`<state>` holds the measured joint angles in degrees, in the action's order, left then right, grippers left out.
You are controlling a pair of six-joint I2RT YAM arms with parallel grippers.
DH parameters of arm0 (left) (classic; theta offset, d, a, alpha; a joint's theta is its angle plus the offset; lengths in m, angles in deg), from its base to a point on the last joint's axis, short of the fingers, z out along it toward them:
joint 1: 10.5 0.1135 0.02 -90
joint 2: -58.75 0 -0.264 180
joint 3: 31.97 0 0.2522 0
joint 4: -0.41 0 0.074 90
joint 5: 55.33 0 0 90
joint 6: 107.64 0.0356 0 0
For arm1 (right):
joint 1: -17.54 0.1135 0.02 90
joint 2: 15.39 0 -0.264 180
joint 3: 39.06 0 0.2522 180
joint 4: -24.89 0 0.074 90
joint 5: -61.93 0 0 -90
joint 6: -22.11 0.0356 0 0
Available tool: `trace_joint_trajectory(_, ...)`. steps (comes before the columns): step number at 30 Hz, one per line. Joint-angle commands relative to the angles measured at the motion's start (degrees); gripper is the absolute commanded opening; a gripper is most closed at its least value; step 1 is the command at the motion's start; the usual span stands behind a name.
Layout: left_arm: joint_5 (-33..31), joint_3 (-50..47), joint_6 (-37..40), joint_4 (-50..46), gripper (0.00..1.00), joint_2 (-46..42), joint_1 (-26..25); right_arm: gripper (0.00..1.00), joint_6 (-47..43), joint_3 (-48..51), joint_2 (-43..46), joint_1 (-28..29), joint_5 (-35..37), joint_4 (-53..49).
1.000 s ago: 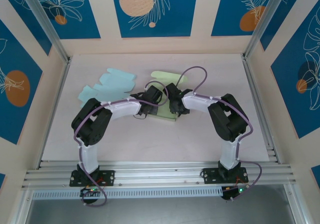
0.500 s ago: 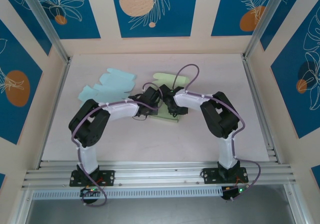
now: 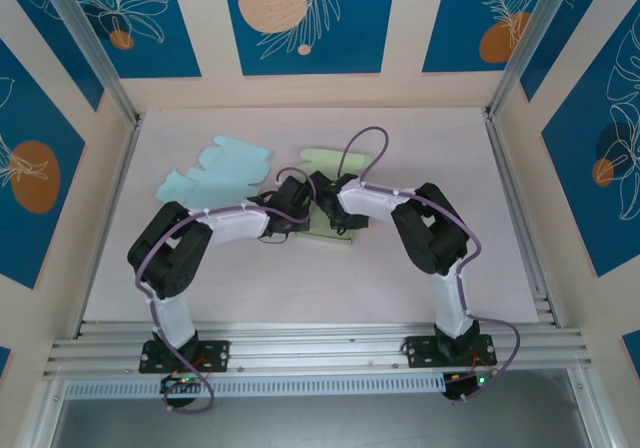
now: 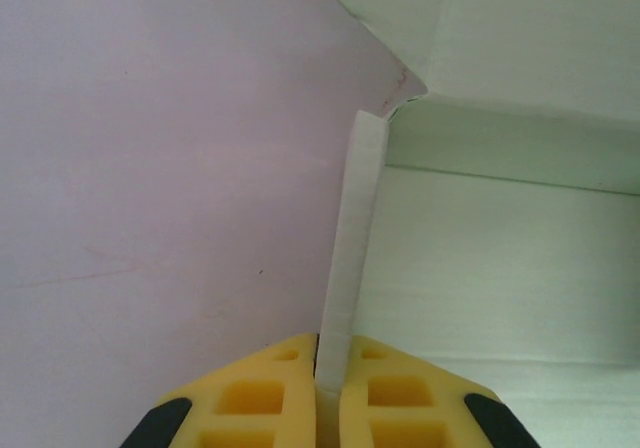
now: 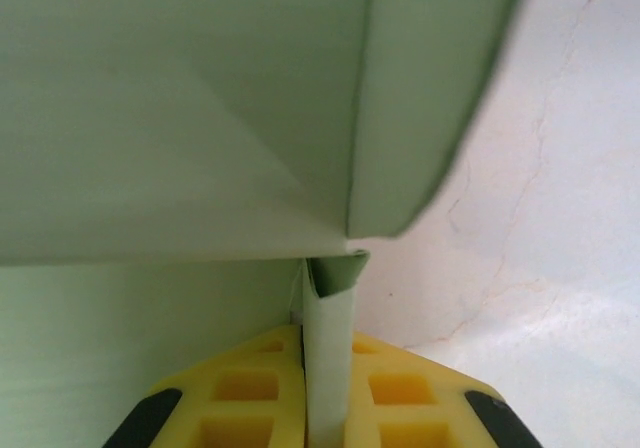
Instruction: Fold the paper box
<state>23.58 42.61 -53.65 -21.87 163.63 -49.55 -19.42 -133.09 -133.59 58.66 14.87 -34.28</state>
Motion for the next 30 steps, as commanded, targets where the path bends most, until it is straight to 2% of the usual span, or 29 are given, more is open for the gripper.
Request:
trace_joint_trajectory(1, -12.8, -2.0, -1.8, -3.1, 0.00, -2.2, 3.4, 0.02, 1.6, 6.7, -4.0, -0.6, 5.3, -18.7)
trace_joint_trajectory(3, -12.5, -2.3, -2.0, -2.7, 0.00, -2.2, 3.4, 0.03, 0.7, 6.1, -4.3, 0.1, 5.3, -17.9)
trace_joint_trajectory(9, -11.3, -3.5, -3.0, -0.8, 0.00, -2.7, 3.3, 0.33, -3.3, -0.2, -2.9, 3.7, 2.8, -15.9)
trace_joint_trajectory(15, -11.7, -3.7, -3.5, 0.2, 0.00, -2.7, 2.3, 0.48, -6.3, -2.7, 3.0, 4.8, -1.4, -11.7)
trace_joint_trajectory(20, -12.4, -3.3, -3.7, 0.2, 0.00, -2.2, 2.0, 0.48, -7.0, -2.1, 6.0, 5.3, -5.4, -8.3)
trace_joint_trajectory(30, -13.0, -2.8, -3.9, -0.4, 0.00, -1.9, 2.0, 0.52, -4.8, 2.0, 5.8, 7.4, -8.8, -6.6)
